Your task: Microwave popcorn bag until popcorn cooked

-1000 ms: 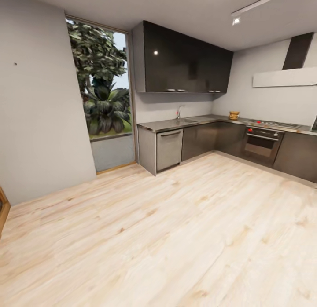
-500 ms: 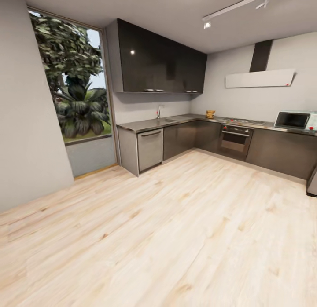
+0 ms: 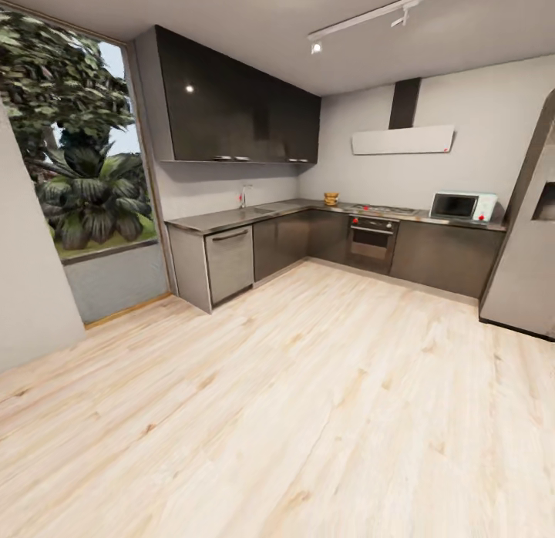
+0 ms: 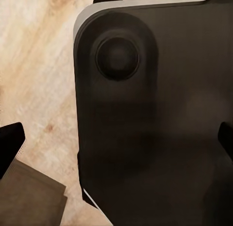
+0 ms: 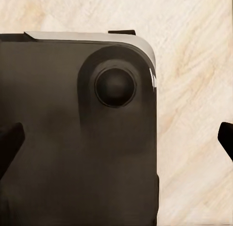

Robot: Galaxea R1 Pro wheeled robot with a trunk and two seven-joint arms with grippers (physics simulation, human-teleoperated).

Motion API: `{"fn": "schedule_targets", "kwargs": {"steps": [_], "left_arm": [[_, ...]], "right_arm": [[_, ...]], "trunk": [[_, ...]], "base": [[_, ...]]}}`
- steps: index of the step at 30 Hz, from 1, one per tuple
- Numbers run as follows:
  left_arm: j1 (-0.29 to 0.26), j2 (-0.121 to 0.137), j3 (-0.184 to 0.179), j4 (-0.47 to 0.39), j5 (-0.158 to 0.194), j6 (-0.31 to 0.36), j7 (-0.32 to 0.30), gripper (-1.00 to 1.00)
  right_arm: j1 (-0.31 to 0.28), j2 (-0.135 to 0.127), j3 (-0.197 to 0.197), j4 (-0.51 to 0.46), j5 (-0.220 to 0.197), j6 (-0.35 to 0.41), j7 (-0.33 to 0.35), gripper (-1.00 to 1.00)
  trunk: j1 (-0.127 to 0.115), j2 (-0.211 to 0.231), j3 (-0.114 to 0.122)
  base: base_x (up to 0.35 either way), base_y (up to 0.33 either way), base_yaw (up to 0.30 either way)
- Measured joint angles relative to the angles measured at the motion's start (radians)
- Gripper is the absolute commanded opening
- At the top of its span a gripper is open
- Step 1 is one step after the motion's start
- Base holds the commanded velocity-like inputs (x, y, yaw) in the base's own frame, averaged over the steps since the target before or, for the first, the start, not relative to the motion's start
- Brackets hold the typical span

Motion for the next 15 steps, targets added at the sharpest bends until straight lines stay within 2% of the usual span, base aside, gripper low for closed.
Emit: {"fn": "schedule_targets", "kwargs": {"steps": [15], "left_arm": [[0.0,0.0,0.001,-0.001,0.001,0.0,0.0,1.0]], "right_arm": [[0.0,-0.003,0.0,0.0,0.0,0.008,-0.002,1.0]], "trunk": [[0.0,0.0,0.0]], "base": [[0.0,0.0,-0.241]]}}
